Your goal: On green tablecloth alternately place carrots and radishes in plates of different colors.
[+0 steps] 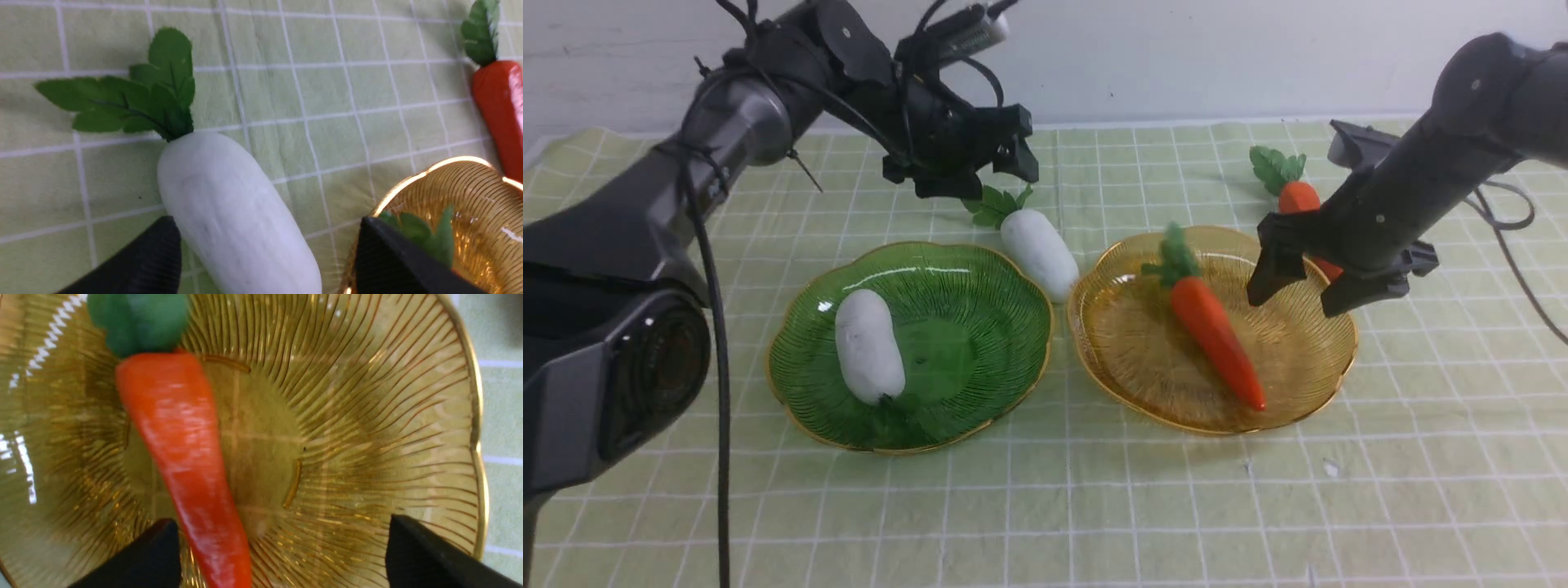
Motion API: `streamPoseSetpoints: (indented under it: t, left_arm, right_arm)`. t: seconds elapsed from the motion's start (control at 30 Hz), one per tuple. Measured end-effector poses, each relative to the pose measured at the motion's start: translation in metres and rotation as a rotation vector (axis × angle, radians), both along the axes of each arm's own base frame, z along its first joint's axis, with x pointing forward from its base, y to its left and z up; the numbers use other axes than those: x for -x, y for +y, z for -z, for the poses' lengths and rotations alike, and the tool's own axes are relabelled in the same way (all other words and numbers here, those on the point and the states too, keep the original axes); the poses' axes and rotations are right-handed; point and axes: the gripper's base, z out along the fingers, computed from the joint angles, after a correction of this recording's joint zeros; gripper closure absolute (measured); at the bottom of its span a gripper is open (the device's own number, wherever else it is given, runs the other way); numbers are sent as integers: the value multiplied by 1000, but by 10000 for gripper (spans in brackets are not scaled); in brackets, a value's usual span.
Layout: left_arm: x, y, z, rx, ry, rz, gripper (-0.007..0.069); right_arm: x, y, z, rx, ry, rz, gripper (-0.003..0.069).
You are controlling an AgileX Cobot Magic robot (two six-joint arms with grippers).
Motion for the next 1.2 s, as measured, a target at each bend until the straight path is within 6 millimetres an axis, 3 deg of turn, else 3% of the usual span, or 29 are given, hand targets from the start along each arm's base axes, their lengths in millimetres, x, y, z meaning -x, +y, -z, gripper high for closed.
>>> streamPoseSetpoints:
  t: [0.2, 0.63, 0.73, 0.9, 1.03, 1.2]
  left_arm:
    - [-7, -5, 24, -27, 2, -4, 107]
    - [-17, -6, 52, -16, -23, -47, 107]
    - [-18, -8, 55, 11, -19, -46, 107]
    - [-20, -12, 63, 36, -34, -14, 109]
    - [-21, -12, 63, 38, -51, -4, 167]
    - [-21, -12, 63, 39, -57, 0, 174]
  right_arm:
    - [5, 1, -1, 6, 28, -65, 21]
    - [2, 0, -9, 16, -40, -77, 50]
    - [-4, 0, -16, 23, -93, -69, 51]
    - [-22, -7, -45, 112, -258, -62, 56]
    - [-32, -15, -67, 189, -357, -18, 60]
    - [-42, -31, -67, 206, -373, 60, 66]
